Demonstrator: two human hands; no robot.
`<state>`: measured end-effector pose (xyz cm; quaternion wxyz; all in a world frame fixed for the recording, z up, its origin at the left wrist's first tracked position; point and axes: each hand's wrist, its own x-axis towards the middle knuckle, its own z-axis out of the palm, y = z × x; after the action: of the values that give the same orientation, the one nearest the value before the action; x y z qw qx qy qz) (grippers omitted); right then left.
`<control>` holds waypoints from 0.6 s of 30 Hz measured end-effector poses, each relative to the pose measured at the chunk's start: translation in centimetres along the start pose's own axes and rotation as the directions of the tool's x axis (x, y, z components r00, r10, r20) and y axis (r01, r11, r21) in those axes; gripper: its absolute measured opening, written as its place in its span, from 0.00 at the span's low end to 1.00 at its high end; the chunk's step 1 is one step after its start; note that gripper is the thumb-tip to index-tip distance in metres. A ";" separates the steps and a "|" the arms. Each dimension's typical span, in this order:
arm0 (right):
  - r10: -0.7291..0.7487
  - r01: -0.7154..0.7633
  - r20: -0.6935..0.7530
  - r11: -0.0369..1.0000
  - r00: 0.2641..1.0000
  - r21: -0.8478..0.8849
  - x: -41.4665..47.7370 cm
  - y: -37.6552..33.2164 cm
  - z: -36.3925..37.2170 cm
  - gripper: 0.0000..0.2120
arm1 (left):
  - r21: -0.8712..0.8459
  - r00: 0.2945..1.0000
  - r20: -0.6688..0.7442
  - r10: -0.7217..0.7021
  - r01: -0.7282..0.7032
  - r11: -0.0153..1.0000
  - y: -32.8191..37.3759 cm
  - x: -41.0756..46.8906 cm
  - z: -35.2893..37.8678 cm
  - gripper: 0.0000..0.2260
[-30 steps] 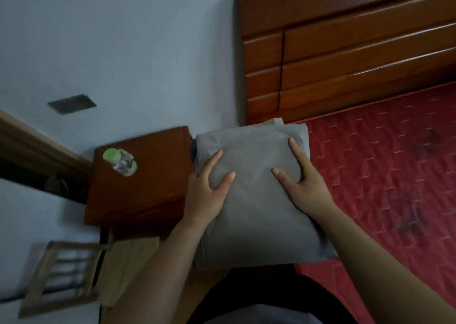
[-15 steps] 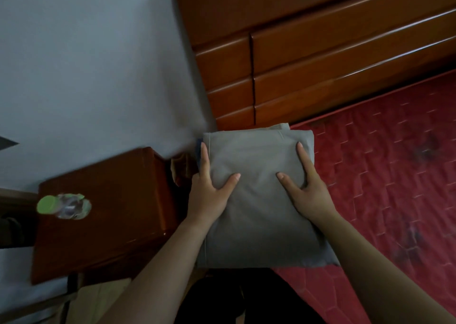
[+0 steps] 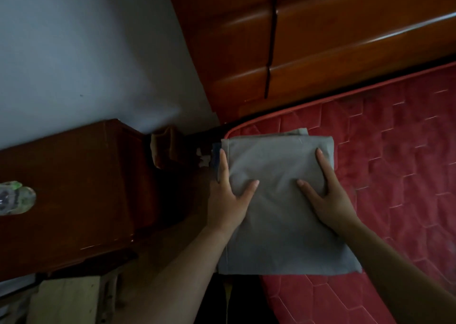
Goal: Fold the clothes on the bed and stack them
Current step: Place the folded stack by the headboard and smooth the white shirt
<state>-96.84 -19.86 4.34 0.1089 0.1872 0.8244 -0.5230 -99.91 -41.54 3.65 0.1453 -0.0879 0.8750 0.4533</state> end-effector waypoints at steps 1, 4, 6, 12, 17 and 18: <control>0.015 -0.014 0.018 1.000 1.000 -0.011 0.5 0.9 0.2 0.36 | -0.006 1.000 0.009 -0.017 0.017 1.000 -0.8 0.2 0.9 0.42; 0.013 -0.011 0.086 1.000 0.996 -0.020 3.4 2.3 0.2 0.36 | -0.057 0.997 -0.038 -0.070 0.068 0.996 -2.0 1.3 3.2 0.42; -0.041 0.046 0.129 0.998 0.991 -0.040 6.5 2.3 -0.2 0.36 | -0.079 0.989 -0.117 -0.090 0.081 0.994 -2.1 2.4 4.5 0.42; -0.150 0.170 0.230 0.983 0.961 -0.068 15.0 2.6 -0.6 0.35 | -0.145 0.972 -0.221 -0.081 0.049 0.988 -2.3 8.3 7.8 0.42; -0.180 0.191 0.194 0.981 0.964 -0.038 19.0 5.4 -0.4 0.35 | -0.191 0.984 -0.167 -0.057 0.025 0.981 -3.8 12.3 10.2 0.41; -0.157 0.168 0.189 0.985 0.969 -0.042 19.2 6.1 -0.2 0.35 | -0.190 0.993 -0.107 -0.050 0.029 0.981 -4.5 12.8 10.4 0.42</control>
<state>-111.68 -13.56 -7.84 0.1473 0.0663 0.8379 -0.5214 -108.86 -35.85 -9.79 0.0962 -0.1437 0.8332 0.5253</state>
